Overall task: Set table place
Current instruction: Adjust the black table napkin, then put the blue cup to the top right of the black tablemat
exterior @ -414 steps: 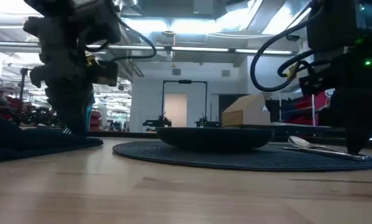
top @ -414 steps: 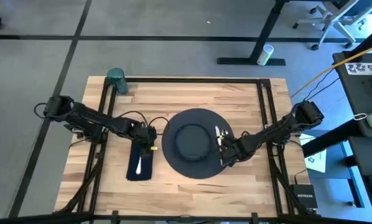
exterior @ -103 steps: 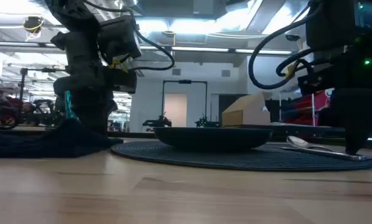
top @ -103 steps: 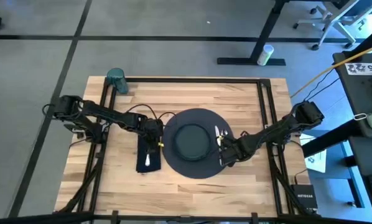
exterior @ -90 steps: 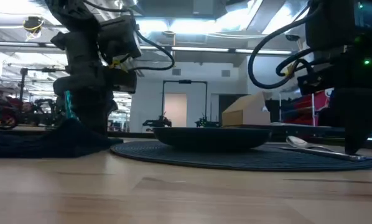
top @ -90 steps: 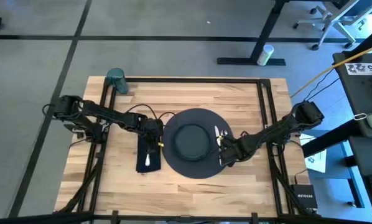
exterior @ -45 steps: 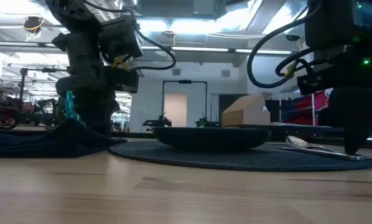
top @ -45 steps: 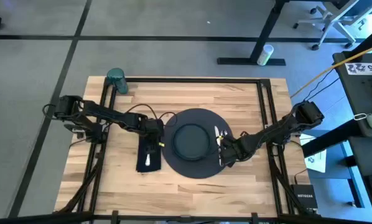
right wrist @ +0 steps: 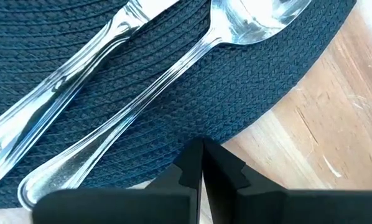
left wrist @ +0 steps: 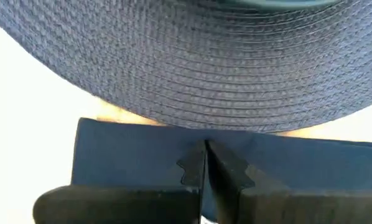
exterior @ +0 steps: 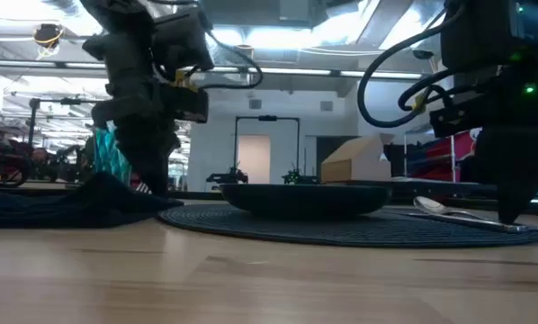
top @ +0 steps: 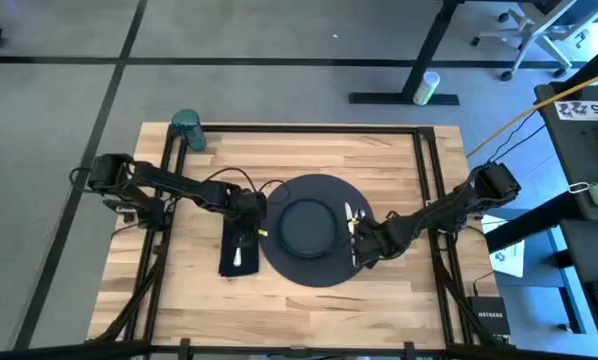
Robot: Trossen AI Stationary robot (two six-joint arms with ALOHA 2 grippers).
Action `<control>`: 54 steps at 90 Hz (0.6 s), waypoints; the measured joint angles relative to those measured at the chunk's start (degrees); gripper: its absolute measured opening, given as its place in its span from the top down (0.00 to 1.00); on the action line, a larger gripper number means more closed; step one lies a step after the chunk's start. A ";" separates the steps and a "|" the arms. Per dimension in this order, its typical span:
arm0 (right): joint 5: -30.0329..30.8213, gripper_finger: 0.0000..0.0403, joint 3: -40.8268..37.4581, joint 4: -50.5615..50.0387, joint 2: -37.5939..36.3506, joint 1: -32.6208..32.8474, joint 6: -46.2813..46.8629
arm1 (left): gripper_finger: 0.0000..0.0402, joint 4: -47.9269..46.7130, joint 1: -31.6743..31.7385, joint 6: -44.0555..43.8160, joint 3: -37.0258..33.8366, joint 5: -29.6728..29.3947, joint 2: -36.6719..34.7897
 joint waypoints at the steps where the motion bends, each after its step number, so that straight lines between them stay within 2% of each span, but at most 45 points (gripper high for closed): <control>1: 0.00 1.00 0.03 -0.05 0.00 0.00 -0.09 | 1.00 0.04 0.00 0.00 0.05 0.00 0.00; 33: 3.66 1.00 6.57 -8.58 0.07 0.00 -3.77 | 1.00 0.00 -0.22 -2.09 0.08 -0.07 -0.09; 54: 6.48 1.00 9.88 -13.59 0.07 -0.02 -12.75 | 1.00 -0.70 1.38 -3.38 0.64 -0.14 -0.15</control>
